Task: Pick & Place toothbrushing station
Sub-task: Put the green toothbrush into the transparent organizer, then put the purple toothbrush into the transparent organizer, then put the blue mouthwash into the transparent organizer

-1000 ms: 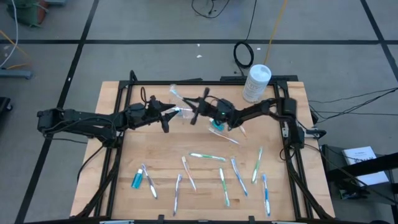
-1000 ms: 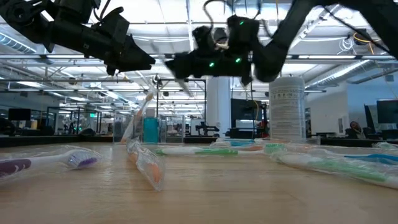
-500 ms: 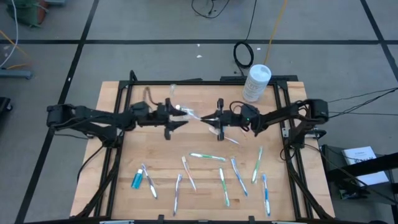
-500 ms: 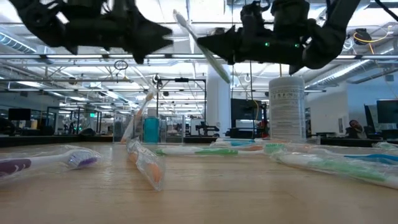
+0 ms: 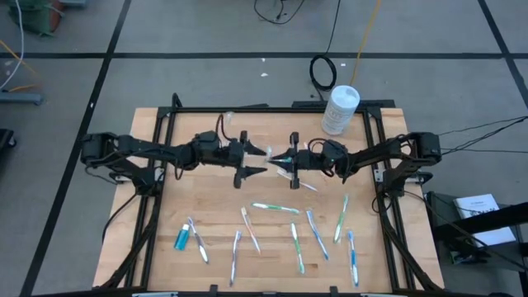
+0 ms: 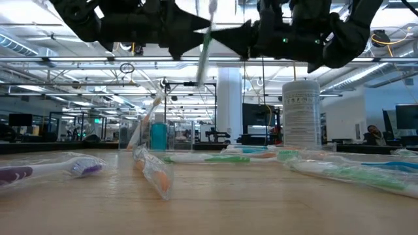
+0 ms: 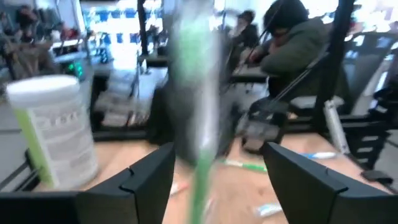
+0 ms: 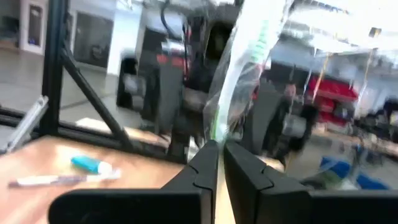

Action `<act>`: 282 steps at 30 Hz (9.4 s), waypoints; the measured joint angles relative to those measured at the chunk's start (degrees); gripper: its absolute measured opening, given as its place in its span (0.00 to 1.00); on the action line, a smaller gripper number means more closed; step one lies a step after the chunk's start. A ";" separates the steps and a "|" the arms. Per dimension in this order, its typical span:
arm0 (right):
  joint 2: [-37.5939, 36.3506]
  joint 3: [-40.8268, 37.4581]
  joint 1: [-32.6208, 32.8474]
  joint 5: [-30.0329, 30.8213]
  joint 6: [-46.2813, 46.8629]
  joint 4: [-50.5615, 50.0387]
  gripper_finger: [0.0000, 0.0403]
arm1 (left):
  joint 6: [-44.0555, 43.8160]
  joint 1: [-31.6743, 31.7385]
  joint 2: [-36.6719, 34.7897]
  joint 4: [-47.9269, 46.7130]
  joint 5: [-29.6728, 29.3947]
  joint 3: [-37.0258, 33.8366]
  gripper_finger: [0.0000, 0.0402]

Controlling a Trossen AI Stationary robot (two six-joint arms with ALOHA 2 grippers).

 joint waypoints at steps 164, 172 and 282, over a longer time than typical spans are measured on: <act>-3.39 -2.14 -3.09 21.84 -12.46 -9.95 0.26 | -119.99 -50.97 1.07 -71.13 -13.89 -1.60 0.40; -3.38 -2.14 -3.09 21.86 -12.46 -10.21 0.26 | -119.24 -49.59 3.66 -76.01 -16.51 -1.20 0.39; -3.38 -2.17 -3.35 22.00 2.60 -11.10 0.26 | -4.83 5.72 -21.27 2.98 -52.50 -27.50 0.33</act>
